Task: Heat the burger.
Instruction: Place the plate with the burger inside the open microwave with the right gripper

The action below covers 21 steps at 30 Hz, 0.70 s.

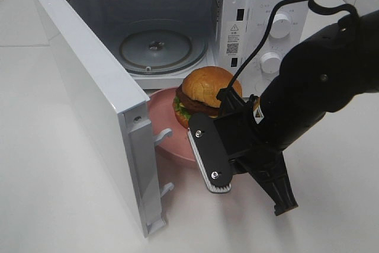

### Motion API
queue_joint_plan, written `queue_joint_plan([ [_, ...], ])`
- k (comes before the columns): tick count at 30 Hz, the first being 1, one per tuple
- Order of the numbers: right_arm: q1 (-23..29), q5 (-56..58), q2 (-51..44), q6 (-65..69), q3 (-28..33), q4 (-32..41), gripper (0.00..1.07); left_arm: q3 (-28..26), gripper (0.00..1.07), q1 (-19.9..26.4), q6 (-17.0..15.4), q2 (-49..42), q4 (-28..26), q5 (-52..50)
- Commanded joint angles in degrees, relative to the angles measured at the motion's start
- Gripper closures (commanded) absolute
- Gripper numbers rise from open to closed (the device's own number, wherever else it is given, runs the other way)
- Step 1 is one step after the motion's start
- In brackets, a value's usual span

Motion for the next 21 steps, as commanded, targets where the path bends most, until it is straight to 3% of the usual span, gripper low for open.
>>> queue_joint_plan([
  [1,-1.49,-1.03,0.17,-2.46,-2.46,1.49,1.07,0.11,0.04,0.0,-0.17,-0.86,-0.52,-0.46],
  [14,-2.81,0.4,0.34,-3.72,-4.53,0.92,1.07,0.11,0.04,0.0,-0.17,-0.86,-0.52,-0.46],
  [21,-3.32,3.44,1.95,-5.5,-9.22,1.78,1.07,0.11,0.04,0.0,-0.17,-0.86,-0.52,-0.46],
])
